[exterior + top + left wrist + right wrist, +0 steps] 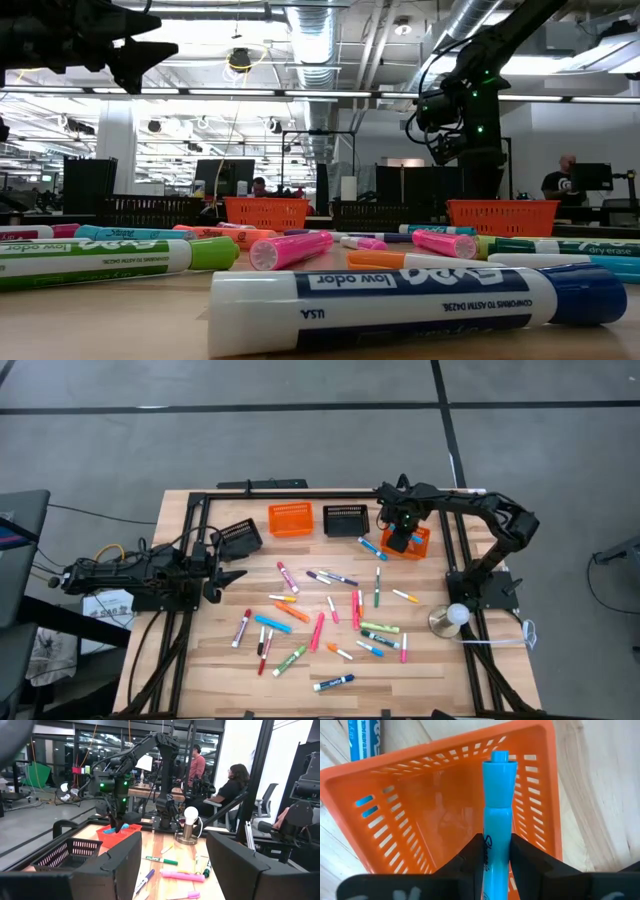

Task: Pick & Place Markers
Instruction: Put the right blue marker into the right orange bin, then put the green marker into the right orange bin

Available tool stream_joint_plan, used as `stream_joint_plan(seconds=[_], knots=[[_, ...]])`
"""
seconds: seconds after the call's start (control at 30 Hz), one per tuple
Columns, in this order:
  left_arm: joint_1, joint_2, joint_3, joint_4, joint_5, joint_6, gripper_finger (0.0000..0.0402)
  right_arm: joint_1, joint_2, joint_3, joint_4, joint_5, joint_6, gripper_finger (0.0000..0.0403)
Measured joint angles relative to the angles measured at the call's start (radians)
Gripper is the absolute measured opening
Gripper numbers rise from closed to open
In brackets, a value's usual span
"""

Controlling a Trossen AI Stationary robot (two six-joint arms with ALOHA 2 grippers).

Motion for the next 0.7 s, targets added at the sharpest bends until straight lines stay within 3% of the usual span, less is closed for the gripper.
stream_joint_plan(seconds=[0.2, 0.5, 0.7], knots=[[0.0, 0.0, 0.0, 0.003, 0.0, 0.0, 0.0222, 0.0, 0.0, 0.0, -0.002, -0.029, 0.001, 0.0085], [0.0, 0.0, 0.0, 0.01, 0.0, 0.0, 0.0222, 0.0, 0.0, 0.0, -0.006, -0.014, 0.008, 0.0173], [0.0, 0.0, 0.0, 0.016, 0.0, 0.0, 0.0222, 0.012, 0.0, 0.008, -0.024, -0.014, 0.02, 0.0196]])
